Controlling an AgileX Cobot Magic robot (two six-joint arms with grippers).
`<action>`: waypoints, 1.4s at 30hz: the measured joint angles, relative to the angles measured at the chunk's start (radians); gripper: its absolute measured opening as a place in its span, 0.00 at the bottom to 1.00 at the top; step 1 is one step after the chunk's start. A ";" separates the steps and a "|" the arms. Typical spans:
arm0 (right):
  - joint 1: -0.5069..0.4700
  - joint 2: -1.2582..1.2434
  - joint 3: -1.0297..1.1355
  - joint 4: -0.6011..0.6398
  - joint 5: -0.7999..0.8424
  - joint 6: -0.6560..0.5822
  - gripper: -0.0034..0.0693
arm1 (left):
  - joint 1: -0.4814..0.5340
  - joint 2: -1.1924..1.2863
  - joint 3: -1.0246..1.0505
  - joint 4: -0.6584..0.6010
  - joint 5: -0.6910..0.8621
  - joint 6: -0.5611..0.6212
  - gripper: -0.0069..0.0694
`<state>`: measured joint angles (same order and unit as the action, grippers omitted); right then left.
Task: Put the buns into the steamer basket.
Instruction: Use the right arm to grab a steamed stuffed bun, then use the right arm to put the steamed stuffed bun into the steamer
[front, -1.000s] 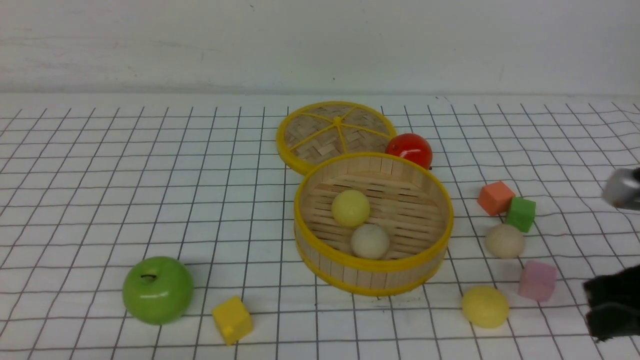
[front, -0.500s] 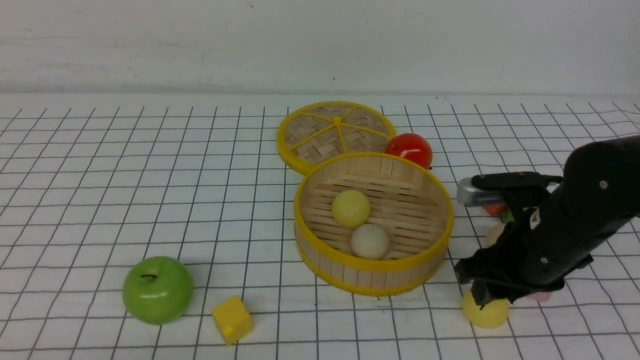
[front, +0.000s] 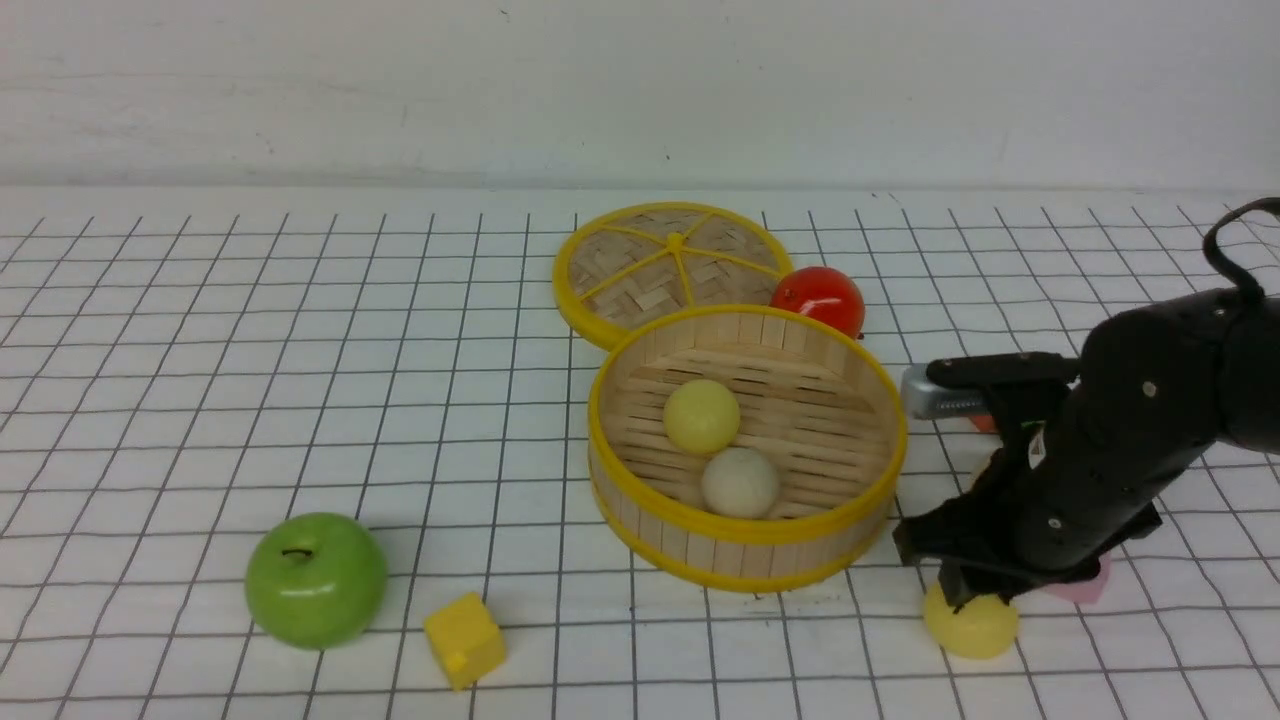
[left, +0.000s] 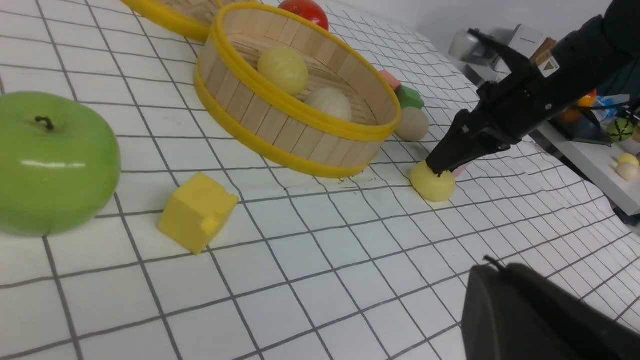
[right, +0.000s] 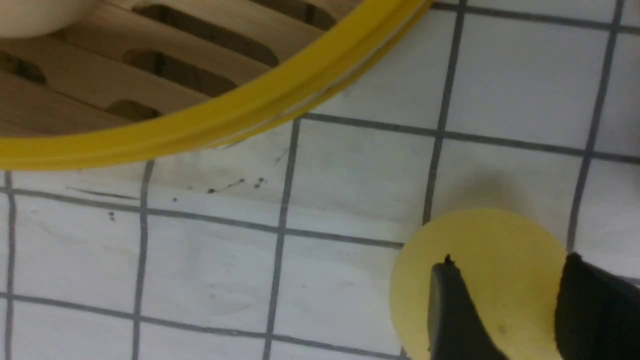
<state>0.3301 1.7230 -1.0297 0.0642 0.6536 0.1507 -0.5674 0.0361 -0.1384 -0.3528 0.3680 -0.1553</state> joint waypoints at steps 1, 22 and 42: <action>0.000 0.008 0.000 0.000 -0.004 0.000 0.45 | 0.000 0.000 0.000 0.000 0.000 0.000 0.07; 0.004 -0.092 -0.030 -0.004 0.141 -0.042 0.05 | 0.000 0.000 0.000 -0.002 0.000 0.000 0.07; 0.038 0.241 -0.482 0.095 0.071 -0.117 0.19 | 0.000 0.000 0.000 -0.002 0.000 0.000 0.10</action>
<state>0.3676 1.9640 -1.5113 0.1590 0.7244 0.0332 -0.5674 0.0361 -0.1384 -0.3547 0.3680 -0.1553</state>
